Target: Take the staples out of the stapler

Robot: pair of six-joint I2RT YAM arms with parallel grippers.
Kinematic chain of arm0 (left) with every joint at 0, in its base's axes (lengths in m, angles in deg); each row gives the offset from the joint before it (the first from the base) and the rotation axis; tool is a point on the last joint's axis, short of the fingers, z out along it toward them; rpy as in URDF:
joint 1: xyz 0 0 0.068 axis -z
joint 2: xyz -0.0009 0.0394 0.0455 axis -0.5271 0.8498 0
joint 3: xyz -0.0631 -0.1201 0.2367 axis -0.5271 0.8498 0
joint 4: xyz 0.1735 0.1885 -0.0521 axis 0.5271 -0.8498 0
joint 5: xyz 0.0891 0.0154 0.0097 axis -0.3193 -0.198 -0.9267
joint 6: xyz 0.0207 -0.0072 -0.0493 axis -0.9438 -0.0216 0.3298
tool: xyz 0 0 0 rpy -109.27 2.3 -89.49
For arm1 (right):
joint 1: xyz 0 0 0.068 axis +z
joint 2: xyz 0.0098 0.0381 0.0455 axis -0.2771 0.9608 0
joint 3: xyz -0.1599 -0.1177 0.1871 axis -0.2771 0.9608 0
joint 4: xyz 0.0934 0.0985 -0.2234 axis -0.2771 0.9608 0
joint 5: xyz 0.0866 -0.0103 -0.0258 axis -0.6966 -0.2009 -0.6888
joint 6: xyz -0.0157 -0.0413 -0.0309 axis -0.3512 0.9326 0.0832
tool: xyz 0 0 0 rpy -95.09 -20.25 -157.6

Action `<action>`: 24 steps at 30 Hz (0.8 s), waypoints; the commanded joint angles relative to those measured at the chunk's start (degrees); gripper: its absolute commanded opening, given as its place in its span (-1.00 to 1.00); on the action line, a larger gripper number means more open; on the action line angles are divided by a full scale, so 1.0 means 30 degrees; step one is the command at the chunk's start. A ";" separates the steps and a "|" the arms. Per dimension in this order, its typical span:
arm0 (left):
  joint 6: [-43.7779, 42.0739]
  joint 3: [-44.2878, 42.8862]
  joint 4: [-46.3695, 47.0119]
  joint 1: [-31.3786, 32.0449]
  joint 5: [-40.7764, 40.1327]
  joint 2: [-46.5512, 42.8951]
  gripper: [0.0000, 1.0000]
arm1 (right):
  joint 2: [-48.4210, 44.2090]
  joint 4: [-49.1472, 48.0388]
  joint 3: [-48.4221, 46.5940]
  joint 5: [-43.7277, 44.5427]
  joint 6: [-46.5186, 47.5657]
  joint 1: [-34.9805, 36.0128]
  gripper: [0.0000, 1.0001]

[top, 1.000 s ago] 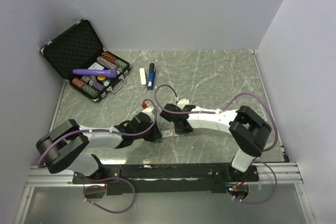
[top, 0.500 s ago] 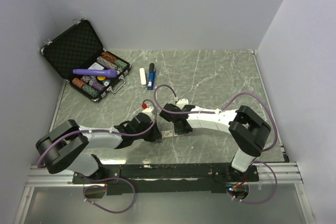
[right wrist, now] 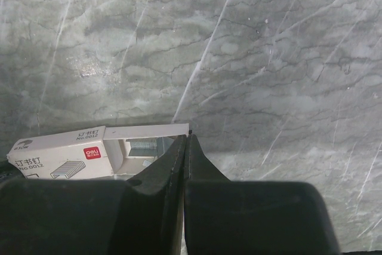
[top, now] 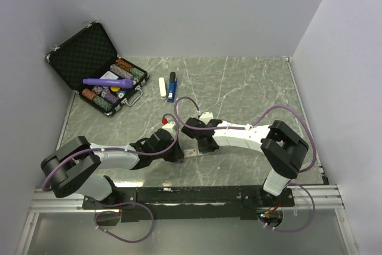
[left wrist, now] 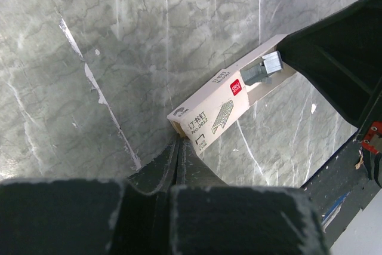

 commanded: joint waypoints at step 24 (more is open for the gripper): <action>-0.0440 -0.0632 -0.0090 0.0688 0.0345 0.0783 -0.99 | -0.1132 -0.2307 0.0245 -0.2316 0.1365 0.0116 -1.00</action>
